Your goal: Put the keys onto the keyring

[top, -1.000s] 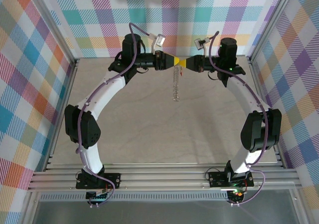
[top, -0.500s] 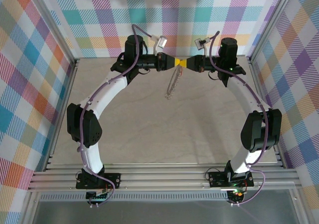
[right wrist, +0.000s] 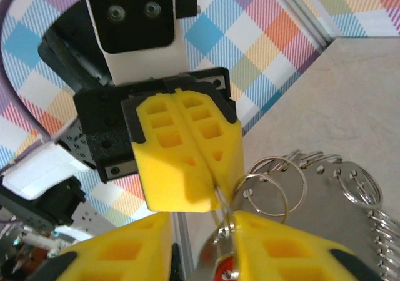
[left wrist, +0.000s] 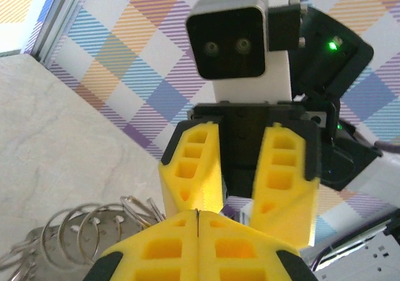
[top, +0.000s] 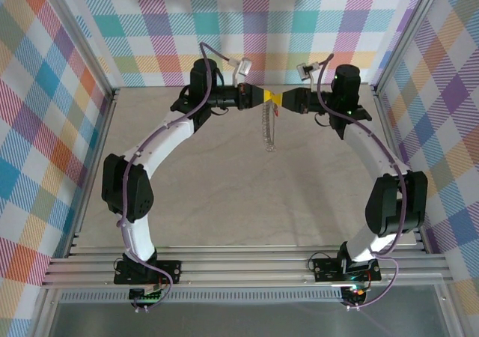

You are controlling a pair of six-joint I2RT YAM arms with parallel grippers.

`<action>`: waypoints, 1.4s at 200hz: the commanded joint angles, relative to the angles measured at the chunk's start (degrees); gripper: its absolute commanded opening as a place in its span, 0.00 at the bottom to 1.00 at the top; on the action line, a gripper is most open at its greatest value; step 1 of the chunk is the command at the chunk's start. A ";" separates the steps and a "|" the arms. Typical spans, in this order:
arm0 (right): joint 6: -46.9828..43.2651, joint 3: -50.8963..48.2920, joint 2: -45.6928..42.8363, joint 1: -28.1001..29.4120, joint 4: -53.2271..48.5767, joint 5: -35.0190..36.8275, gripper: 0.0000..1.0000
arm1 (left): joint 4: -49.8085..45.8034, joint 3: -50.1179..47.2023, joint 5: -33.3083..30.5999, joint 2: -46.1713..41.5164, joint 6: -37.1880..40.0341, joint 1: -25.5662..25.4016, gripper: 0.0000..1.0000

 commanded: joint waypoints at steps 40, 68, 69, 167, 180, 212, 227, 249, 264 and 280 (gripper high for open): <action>5.51 -11.40 -9.67 -0.35 11.72 10.96 0.44 | 12.46 -3.74 -2.09 -5.10 -5.96 -0.37 0.00; 6.05 -15.95 -13.65 -0.33 12.84 19.58 0.45 | 14.44 -5.33 -2.72 -6.60 -6.76 -0.40 0.00; 6.03 -16.12 -13.75 -0.31 12.85 19.80 0.45 | 14.51 -5.35 -2.75 -6.63 -6.76 -0.40 0.00; 1.03 -19.62 -20.12 3.10 7.45 30.30 0.51 | 16.81 -6.81 -3.57 -8.85 -7.93 -0.97 0.00; 0.28 -18.75 -19.62 3.98 6.98 30.60 0.51 | 16.73 -6.75 -3.51 -8.95 -7.90 -1.09 0.00; -1.00 -16.80 -18.21 5.89 6.42 30.41 0.53 | 16.59 -6.76 -3.57 -9.11 -7.93 -1.19 0.00; -1.75 -16.06 -17.82 6.79 6.00 30.31 0.55 | 16.51 -6.83 -3.55 -9.11 -7.93 -1.28 0.00; -3.13 -15.36 -17.70 8.10 5.01 30.39 0.57 | 16.41 -6.83 -3.56 -9.11 -7.83 -1.36 0.00; -4.05 -14.94 -17.57 8.78 4.18 30.99 0.58 | 16.46 -6.72 -3.64 -9.03 -7.84 -1.45 0.00; -4.34 -14.56 -16.99 9.11 3.98 31.65 0.58 | 16.51 -6.67 -3.50 -8.85 -7.87 -1.54 0.00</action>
